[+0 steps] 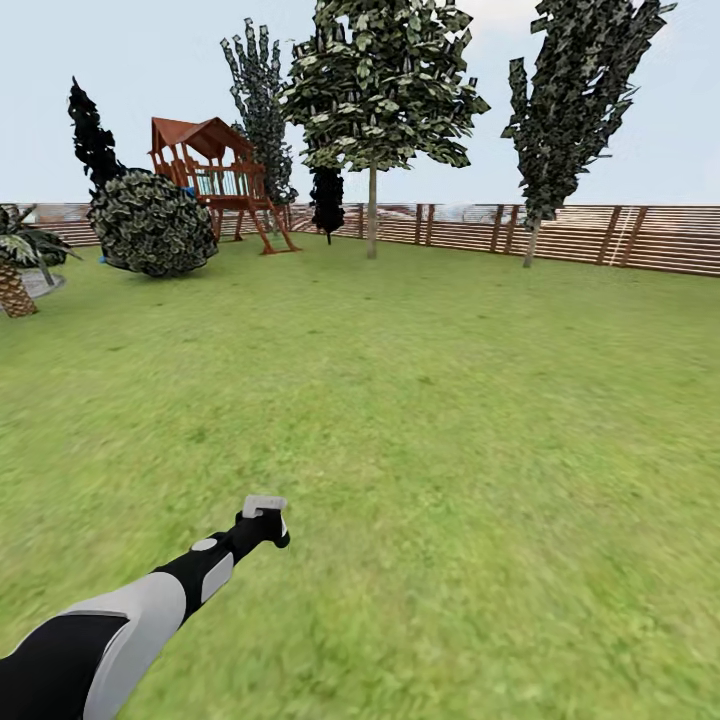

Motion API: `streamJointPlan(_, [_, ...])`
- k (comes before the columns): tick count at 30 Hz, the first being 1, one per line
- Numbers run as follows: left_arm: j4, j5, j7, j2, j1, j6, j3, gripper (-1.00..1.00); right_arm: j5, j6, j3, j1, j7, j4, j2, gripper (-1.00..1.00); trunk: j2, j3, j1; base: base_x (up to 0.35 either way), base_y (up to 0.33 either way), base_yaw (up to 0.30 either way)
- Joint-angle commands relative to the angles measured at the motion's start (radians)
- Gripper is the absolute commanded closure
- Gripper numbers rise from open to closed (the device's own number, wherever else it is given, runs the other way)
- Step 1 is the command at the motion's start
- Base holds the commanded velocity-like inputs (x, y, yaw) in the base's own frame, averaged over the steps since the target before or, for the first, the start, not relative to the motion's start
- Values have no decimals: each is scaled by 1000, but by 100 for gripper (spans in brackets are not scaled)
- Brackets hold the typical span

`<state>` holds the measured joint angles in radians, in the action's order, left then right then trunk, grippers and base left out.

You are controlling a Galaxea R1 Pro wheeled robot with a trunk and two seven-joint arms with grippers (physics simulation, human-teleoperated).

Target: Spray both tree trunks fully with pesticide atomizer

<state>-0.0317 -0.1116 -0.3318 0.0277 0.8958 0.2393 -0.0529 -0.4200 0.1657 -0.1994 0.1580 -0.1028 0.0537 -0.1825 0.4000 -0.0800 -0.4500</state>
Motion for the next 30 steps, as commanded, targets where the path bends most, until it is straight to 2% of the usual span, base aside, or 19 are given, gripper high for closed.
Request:
streamJointPlan(1, [0, 0, 0, 0, 0, 0, 1, 100, 0, 0, 0, 0, 0, 0, 0, -100, 0, 0, 0, 350, 0, 0])
streamJointPlan(30, [0, 0, -1, 0, 0, 0, 1, 100, 1, 0, 0, 0, 0, 0, 0, -100, 0, 0, 0, 350, 0, 0])
